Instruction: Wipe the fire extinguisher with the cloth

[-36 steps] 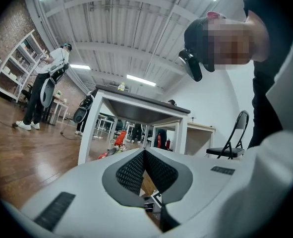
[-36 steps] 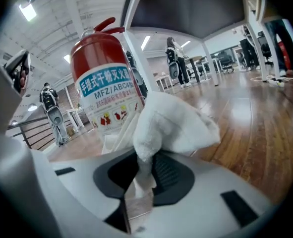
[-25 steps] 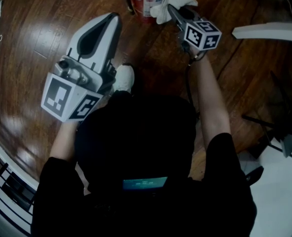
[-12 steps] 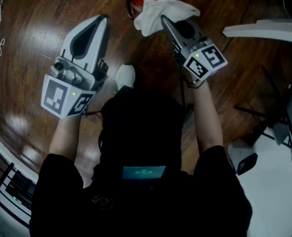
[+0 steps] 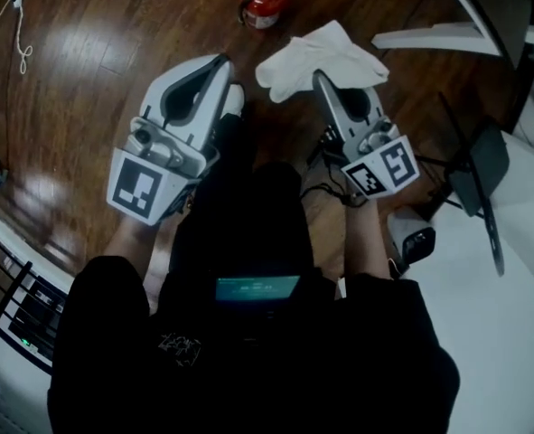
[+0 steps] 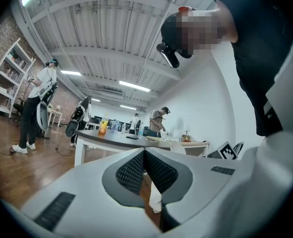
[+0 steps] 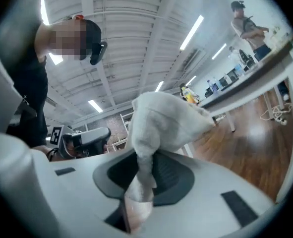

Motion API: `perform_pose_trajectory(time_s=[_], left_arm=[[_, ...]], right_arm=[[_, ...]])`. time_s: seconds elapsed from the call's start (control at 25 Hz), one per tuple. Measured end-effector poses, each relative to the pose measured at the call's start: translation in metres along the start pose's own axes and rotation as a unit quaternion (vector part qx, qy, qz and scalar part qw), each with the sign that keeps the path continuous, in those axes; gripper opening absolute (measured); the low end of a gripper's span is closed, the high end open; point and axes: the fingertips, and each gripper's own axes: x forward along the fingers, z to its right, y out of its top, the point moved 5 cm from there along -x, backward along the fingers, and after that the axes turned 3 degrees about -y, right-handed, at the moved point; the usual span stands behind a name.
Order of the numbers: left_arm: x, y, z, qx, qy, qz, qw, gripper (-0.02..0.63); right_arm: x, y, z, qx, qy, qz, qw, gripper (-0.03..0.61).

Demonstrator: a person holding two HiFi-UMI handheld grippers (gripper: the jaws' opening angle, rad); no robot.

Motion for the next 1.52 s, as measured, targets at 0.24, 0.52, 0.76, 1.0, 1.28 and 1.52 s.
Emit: perform_pose_trajectory(time_s=[0.24, 0.52, 0.76, 1.0, 1.28, 1.52], left_arm=[[-0.017, 0.122, 0.094, -0.006, -0.018, 0.014, 0.9997, -0.002], [-0.053, 0.206, 0.182, 0.004, -0.017, 0.014, 0.9997, -0.002], [-0.09, 0.241, 0.255, 0.013, -0.004, 0.041, 0.9991, -0.002], [-0.137, 0.259, 0.295, 0.045, 0.029, 0.057, 0.997, -0.002], [-0.181, 0.266, 0.289, 0.031, 0.022, 0.05, 0.998, -0.002], [-0.183, 0.272, 0.294, 0.035, 0.001, 0.034, 0.9988, -0.002]], right_arm=[[-0.066, 0.134, -0.107, -0.022, 0.013, 0.031, 0.999, 0.095], [-0.142, 0.206, -0.186, -0.06, -0.01, 0.035, 0.998, 0.095], [-0.209, 0.211, -0.232, -0.039, -0.019, 0.023, 0.999, 0.095], [-0.245, 0.209, -0.285, -0.045, -0.007, 0.012, 0.999, 0.095], [-0.238, 0.21, -0.337, -0.058, -0.019, 0.036, 0.997, 0.095], [-0.232, 0.211, -0.345, -0.061, -0.019, 0.027, 0.998, 0.097]])
